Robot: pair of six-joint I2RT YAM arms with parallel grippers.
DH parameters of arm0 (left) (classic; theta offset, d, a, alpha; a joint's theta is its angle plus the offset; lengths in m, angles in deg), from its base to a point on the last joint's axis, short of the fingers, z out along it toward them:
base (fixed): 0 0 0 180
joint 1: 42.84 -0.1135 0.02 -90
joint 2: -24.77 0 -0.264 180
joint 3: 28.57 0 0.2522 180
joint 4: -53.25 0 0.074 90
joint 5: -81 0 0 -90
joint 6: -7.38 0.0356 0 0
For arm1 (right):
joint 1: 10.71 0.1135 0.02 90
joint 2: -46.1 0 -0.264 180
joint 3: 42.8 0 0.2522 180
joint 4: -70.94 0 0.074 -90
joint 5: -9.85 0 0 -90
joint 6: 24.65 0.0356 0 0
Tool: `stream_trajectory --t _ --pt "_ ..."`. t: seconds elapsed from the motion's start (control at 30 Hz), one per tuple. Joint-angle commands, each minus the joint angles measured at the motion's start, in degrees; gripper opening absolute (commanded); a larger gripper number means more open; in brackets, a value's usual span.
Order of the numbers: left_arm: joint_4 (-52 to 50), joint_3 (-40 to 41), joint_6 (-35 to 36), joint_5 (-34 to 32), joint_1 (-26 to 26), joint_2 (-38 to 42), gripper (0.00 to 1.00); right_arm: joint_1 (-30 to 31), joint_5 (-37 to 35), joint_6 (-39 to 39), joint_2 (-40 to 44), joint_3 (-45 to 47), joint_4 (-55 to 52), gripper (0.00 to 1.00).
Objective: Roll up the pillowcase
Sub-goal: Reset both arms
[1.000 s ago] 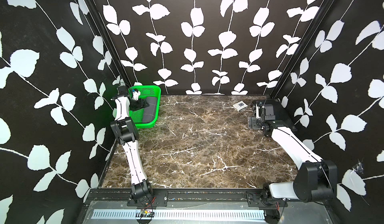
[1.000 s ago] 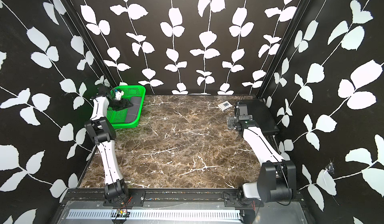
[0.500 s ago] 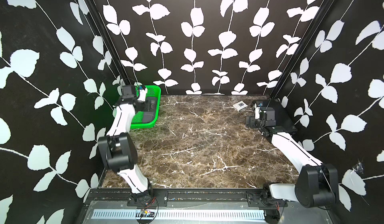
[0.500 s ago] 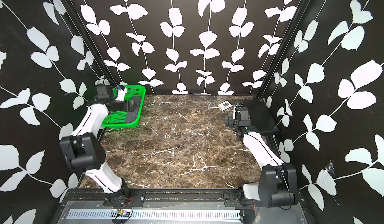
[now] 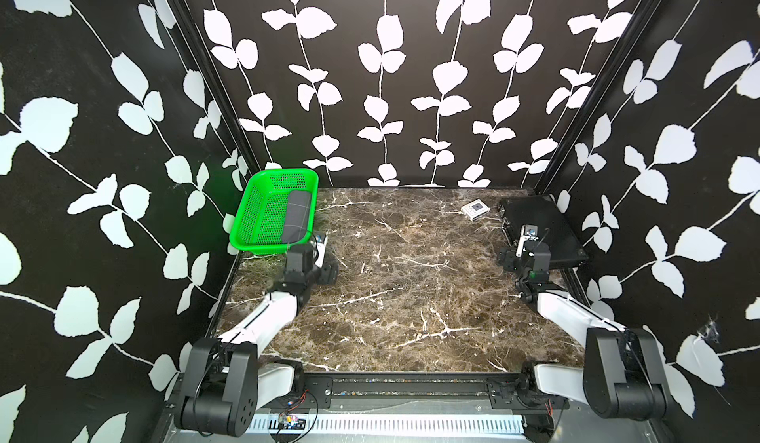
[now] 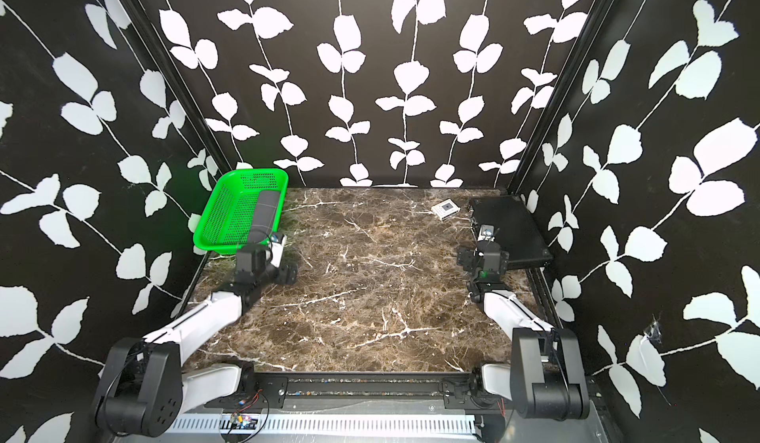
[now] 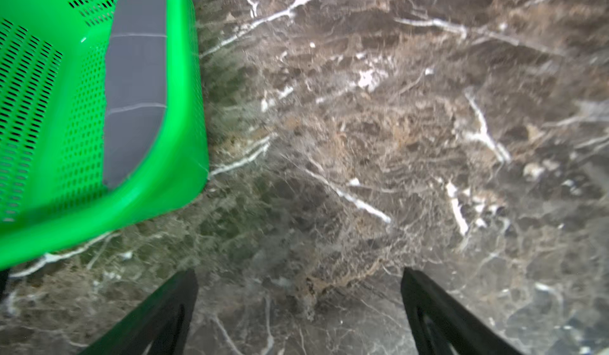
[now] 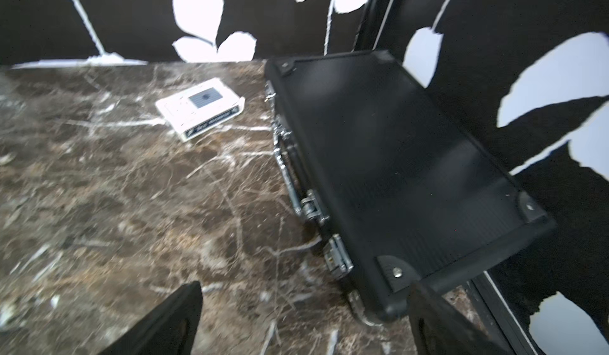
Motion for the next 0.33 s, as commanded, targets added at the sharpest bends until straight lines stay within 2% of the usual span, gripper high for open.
stream_trajectory --t 0.0,0.07,0.2,0.3 --pt "16.68 2.89 -1.67 -5.46 -0.07 -2.04 0.99 -0.79 0.21 0.2 -0.62 2.6 8.59 1.0" --pt "23.81 5.24 -2.53 -6.17 -0.13 -4.66 0.99 -0.88 0.95 -0.26 -0.95 2.95 9.18 1.0" --pt "25.18 4.27 -2.04 -4.82 -0.1 -6.45 0.99 -1.51 5.01 -2.13 -0.85 3.7 9.74 0.99" --pt "25.3 3.87 -1.76 -4.38 -0.13 -7.17 0.99 -1.5 3.83 -1.54 -0.91 3.99 10.6 0.99"
